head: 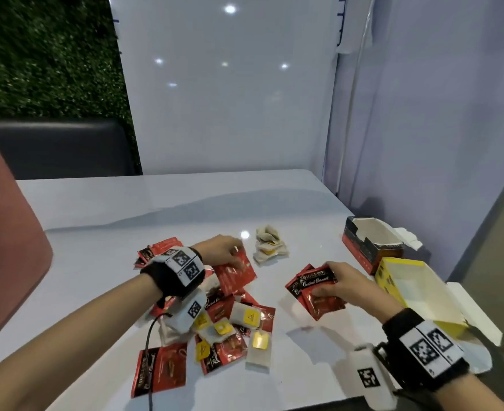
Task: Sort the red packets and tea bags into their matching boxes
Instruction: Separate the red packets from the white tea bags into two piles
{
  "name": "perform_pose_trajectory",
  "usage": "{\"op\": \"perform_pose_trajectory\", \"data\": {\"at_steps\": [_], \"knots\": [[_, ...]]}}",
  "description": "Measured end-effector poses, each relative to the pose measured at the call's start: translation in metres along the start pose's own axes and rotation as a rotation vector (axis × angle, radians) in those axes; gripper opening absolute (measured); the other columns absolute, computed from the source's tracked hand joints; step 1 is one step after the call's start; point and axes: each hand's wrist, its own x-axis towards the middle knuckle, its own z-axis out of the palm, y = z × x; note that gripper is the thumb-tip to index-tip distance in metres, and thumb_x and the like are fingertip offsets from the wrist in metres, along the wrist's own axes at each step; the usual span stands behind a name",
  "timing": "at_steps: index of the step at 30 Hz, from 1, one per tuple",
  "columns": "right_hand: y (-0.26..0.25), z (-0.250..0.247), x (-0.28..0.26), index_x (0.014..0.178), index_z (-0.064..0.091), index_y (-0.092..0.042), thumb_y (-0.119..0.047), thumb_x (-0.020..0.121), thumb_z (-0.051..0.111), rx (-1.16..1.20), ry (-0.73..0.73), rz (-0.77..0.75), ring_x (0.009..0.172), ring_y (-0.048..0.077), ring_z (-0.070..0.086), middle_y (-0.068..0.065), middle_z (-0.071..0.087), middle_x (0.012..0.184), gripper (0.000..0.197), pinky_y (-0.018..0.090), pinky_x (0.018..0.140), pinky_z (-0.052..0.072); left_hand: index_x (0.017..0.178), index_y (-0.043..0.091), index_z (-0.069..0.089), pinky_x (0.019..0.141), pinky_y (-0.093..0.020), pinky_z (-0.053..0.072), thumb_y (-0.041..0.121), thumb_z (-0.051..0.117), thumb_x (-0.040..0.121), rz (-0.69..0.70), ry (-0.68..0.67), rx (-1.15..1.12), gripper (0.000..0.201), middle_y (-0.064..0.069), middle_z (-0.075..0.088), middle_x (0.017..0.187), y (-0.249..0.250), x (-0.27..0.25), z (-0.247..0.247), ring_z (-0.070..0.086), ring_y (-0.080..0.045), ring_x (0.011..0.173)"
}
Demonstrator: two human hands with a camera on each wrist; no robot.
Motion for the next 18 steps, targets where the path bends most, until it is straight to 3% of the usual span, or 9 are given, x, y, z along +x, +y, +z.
{"op": "perform_pose_trajectory", "data": {"at_steps": [3,7,9,13,18], "knots": [[0.005,-0.003,-0.007,0.099,0.055,-0.017,-0.019,0.077,0.074,0.094,0.033,-0.026,0.083,0.014,0.06,-0.004,0.062,0.088,0.029,0.02,0.061,0.043,0.11,0.009,0.062,0.071,-0.027,0.045,0.027,0.074,0.076,0.033,-0.088,0.155,0.04,-0.01,0.063,0.112,0.006,0.013,0.016,0.058,-0.022,0.097],[0.009,-0.008,-0.015,0.094,0.054,-0.02,-0.018,0.078,0.073,0.117,0.06,-0.061,0.079,0.008,0.058,-0.007,0.061,0.084,0.025,0.018,0.062,0.042,0.111,0.012,0.064,0.082,-0.03,0.047,0.022,0.078,0.071,0.046,-0.185,0.255,0.043,-0.007,0.063,0.115,0.012,0.02,0.025,0.058,-0.024,0.106],[0.009,-0.01,-0.017,0.092,0.053,-0.021,-0.018,0.078,0.073,0.114,0.073,-0.072,0.078,0.007,0.058,-0.009,0.061,0.083,0.025,0.018,0.061,0.042,0.112,0.011,0.062,0.081,-0.031,0.046,0.021,0.077,0.071,0.055,-0.259,0.328,0.044,-0.007,0.062,0.117,0.014,0.02,0.029,0.057,-0.024,0.108],[0.006,-0.009,-0.015,0.096,0.056,-0.018,-0.016,0.076,0.075,0.152,0.073,-0.082,0.087,0.016,0.063,0.0,0.066,0.092,0.028,0.023,0.071,0.049,0.109,0.013,0.062,0.075,-0.029,0.045,0.018,0.075,0.073,0.089,-0.32,0.386,0.039,-0.008,0.061,0.115,0.015,0.015,0.03,0.056,-0.024,0.107],[-0.005,-0.002,-0.011,0.104,0.054,-0.018,-0.022,0.078,0.073,0.135,0.075,-0.088,0.096,0.018,0.063,0.002,0.065,0.103,0.033,0.025,0.077,0.05,0.11,0.015,0.06,0.081,-0.034,0.048,0.024,0.074,0.074,0.085,-0.339,0.383,0.04,-0.006,0.061,0.114,0.012,0.008,0.032,0.056,-0.022,0.103]]}}
